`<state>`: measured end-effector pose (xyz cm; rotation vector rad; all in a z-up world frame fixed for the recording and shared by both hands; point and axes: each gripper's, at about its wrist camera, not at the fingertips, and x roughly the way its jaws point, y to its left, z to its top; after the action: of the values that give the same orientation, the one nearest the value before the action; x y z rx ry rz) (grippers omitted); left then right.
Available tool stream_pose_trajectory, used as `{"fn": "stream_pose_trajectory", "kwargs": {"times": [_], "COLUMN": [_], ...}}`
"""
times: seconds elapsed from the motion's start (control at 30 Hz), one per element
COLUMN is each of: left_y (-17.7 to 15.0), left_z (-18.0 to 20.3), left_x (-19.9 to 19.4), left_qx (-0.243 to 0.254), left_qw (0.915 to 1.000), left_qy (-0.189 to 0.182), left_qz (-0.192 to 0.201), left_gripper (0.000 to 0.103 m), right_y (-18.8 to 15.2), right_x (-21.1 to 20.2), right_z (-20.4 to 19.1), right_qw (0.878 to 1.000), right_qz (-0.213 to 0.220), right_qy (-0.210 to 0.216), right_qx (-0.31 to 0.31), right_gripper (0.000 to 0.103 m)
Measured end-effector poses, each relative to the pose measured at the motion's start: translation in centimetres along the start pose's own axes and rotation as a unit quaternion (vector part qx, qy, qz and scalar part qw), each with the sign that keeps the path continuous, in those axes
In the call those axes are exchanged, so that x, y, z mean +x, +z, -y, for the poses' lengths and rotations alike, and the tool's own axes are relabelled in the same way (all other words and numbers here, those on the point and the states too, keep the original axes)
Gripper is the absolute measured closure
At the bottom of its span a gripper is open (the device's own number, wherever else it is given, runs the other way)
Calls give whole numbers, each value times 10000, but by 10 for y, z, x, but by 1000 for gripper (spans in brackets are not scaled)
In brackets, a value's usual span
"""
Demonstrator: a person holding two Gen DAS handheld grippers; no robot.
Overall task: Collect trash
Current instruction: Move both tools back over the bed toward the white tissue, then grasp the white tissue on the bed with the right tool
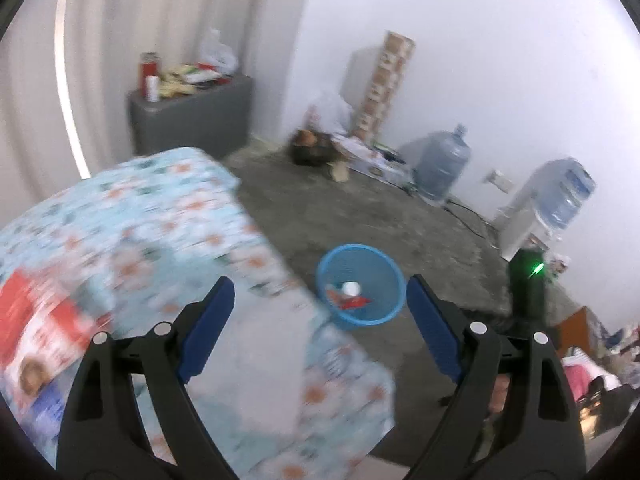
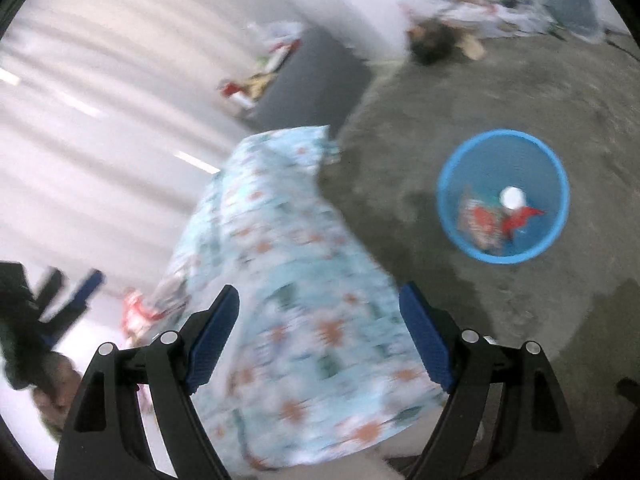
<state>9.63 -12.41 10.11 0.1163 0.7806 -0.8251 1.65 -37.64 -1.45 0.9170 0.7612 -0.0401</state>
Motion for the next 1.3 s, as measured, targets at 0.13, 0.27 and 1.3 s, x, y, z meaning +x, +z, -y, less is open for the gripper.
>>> {"fn": "stream_pose_trajectory", "kwargs": {"times": [0.13,0.27,1.3], "left_y": [-41,-76,-134], "left_z": [-37,-68,-120], "left_x": [-35,-58,-91], "left_qx": [-294,-786,-1379], "left_qw": [9978,9933,9843], "left_qy": [573,834,937], "left_qz": [129,150,576], "left_gripper": [19,19,19], "right_y": [-15,-32,-55], "right_x": [6,19,147], "right_z": [-34,-53,-54], "right_qw": [9983,9941,9848], "right_qz": [-298,-651,-1401], "right_qy": [416,816,735], "right_qx": [-268,-300,717], "right_gripper": [23,23,85]}}
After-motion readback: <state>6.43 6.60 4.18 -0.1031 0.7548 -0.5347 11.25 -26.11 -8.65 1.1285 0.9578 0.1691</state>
